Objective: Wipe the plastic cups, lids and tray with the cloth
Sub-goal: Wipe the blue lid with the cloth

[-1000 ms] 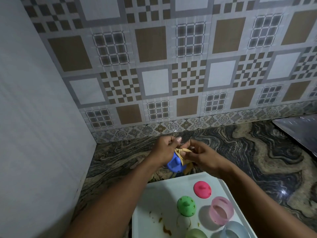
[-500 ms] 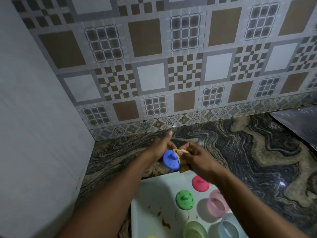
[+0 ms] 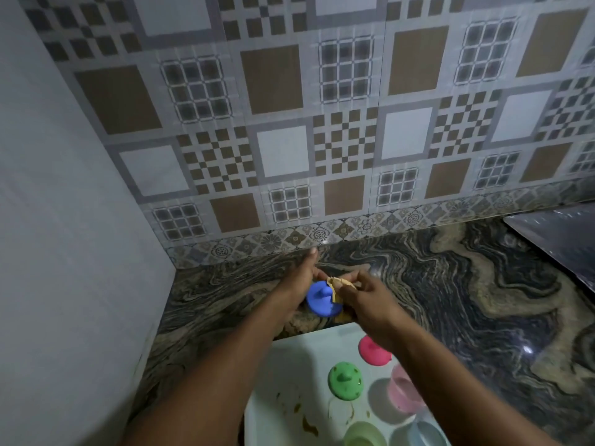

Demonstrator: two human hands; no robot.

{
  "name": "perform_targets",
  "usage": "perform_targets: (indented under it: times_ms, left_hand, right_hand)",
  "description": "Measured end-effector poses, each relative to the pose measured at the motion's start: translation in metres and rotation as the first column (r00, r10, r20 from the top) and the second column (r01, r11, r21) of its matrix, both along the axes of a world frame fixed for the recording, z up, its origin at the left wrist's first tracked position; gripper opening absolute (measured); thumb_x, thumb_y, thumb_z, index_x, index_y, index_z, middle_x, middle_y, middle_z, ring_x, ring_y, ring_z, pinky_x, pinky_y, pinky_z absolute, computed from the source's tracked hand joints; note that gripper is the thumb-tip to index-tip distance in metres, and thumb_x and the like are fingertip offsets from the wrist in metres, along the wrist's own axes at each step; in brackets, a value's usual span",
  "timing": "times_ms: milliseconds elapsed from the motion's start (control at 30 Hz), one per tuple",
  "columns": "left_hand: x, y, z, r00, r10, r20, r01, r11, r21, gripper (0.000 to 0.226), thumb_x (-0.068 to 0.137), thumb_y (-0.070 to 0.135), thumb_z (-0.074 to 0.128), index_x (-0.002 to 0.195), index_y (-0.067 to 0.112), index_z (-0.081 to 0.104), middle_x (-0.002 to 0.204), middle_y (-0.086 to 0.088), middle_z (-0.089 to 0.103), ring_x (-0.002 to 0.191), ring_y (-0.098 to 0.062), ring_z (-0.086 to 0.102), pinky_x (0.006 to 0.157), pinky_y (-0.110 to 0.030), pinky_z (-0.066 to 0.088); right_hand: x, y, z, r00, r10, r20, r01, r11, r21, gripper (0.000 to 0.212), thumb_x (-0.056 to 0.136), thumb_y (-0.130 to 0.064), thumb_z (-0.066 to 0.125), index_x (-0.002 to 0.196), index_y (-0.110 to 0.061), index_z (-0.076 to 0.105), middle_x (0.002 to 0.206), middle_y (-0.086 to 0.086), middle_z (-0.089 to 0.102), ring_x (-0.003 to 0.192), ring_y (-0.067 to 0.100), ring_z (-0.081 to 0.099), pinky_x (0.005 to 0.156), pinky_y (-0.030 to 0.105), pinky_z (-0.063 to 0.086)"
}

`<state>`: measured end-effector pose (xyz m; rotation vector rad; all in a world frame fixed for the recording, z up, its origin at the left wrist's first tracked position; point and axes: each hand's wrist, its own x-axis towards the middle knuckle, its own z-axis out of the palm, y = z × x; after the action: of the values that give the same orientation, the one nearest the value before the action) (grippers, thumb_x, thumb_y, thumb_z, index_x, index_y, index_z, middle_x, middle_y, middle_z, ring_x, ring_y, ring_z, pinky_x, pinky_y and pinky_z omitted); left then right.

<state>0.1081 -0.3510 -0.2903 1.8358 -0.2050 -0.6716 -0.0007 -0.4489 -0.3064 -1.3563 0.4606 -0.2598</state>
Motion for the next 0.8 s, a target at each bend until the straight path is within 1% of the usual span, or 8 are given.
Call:
perform_targets:
  times_ms: [100,267,367,433,500,600,700,800]
  left_hand:
    - [-0.004,-0.010,0.019,0.968,0.084,0.235,-0.096,0.995,0.038,0.051,0.105,0.039,0.043,0.066,0.012,0.059,0.063,-0.003,0.057,0.057,-0.016,0.051,0.061,-0.027,0.038]
    - [-0.022,-0.024,0.018,0.693,0.636,0.340,-0.585,0.771,-0.252,0.045,0.107,0.034,0.036,0.095,0.004,0.067,0.087,-0.005,0.065,0.077,-0.023,0.059,0.063,-0.028,0.037]
    - [-0.012,-0.017,0.000,0.906,0.394,0.155,-0.380,0.918,-0.110,0.052,0.105,0.045,0.039,0.073,0.011,0.063,0.078,-0.006,0.063,0.072,-0.023,0.056,0.060,-0.029,0.037]
    - [-0.002,-0.004,0.001,0.988,0.147,-0.045,-0.149,0.987,-0.062,0.064,0.101,0.059,0.036,0.065,0.014,0.062,0.071,-0.007,0.064,0.065,-0.023,0.056,0.060,-0.028,0.042]
    - [0.002,-0.003,0.012,0.998,0.053,0.023,-0.053,0.999,-0.012,0.061,0.103,0.054,0.037,0.066,0.014,0.063,0.068,-0.005,0.063,0.064,-0.021,0.056,0.062,-0.028,0.042]
    - [-0.015,-0.015,0.023,0.880,0.371,0.297,-0.351,0.929,-0.120,0.048,0.107,0.035,0.037,0.078,0.011,0.067,0.076,-0.002,0.065,0.073,-0.023,0.060,0.066,-0.027,0.039]
    - [-0.025,-0.021,0.015,0.708,0.640,0.299,-0.590,0.768,-0.248,0.048,0.108,0.032,0.034,0.105,0.000,0.070,0.098,-0.012,0.070,0.091,-0.029,0.067,0.063,-0.026,0.038]
    - [-0.011,-0.014,-0.003,0.912,0.404,0.073,-0.394,0.912,-0.114,0.055,0.105,0.048,0.038,0.079,0.009,0.066,0.084,-0.012,0.065,0.075,-0.027,0.059,0.062,-0.027,0.040]
  right_hand:
    - [0.007,-0.010,0.017,0.997,0.064,0.035,-0.064,0.998,-0.018,0.011,0.099,-0.008,0.058,0.089,-0.006,0.054,0.073,0.015,0.062,0.058,0.019,0.061,0.057,0.035,0.056]
    - [0.015,0.027,-0.005,0.946,-0.317,0.063,0.313,0.948,0.063,0.009,0.099,-0.013,0.058,0.099,-0.004,0.056,0.091,0.025,0.068,0.075,0.031,0.064,0.070,0.050,0.061]
    - [0.010,0.025,-0.009,0.961,-0.276,-0.012,0.277,0.960,0.033,0.007,0.098,-0.010,0.058,0.094,-0.004,0.055,0.087,0.024,0.067,0.070,0.028,0.065,0.071,0.058,0.060]
    - [0.005,0.006,0.004,0.994,-0.111,0.000,0.111,0.993,0.029,0.009,0.099,-0.005,0.057,0.091,-0.003,0.053,0.075,0.018,0.061,0.056,0.017,0.062,0.052,0.040,0.059]
    - [0.004,-0.008,0.019,1.000,0.024,0.019,-0.026,0.998,0.060,0.009,0.099,-0.004,0.056,0.091,-0.004,0.051,0.073,0.016,0.060,0.051,0.015,0.061,0.046,0.029,0.054]
    - [0.012,0.007,0.015,0.993,-0.115,0.040,0.116,0.993,-0.035,0.008,0.098,-0.010,0.058,0.092,-0.008,0.054,0.084,0.020,0.065,0.066,0.026,0.064,0.062,0.043,0.059]
    - [0.015,0.040,-0.009,0.923,-0.379,0.066,0.383,0.923,-0.046,0.005,0.095,-0.020,0.060,0.094,-0.019,0.055,0.094,0.016,0.069,0.084,0.036,0.068,0.076,0.053,0.059]
    - [0.012,0.028,-0.004,0.953,-0.302,0.021,0.302,0.953,-0.025,0.008,0.096,-0.010,0.060,0.091,-0.012,0.055,0.091,0.023,0.068,0.077,0.034,0.067,0.073,0.053,0.060]
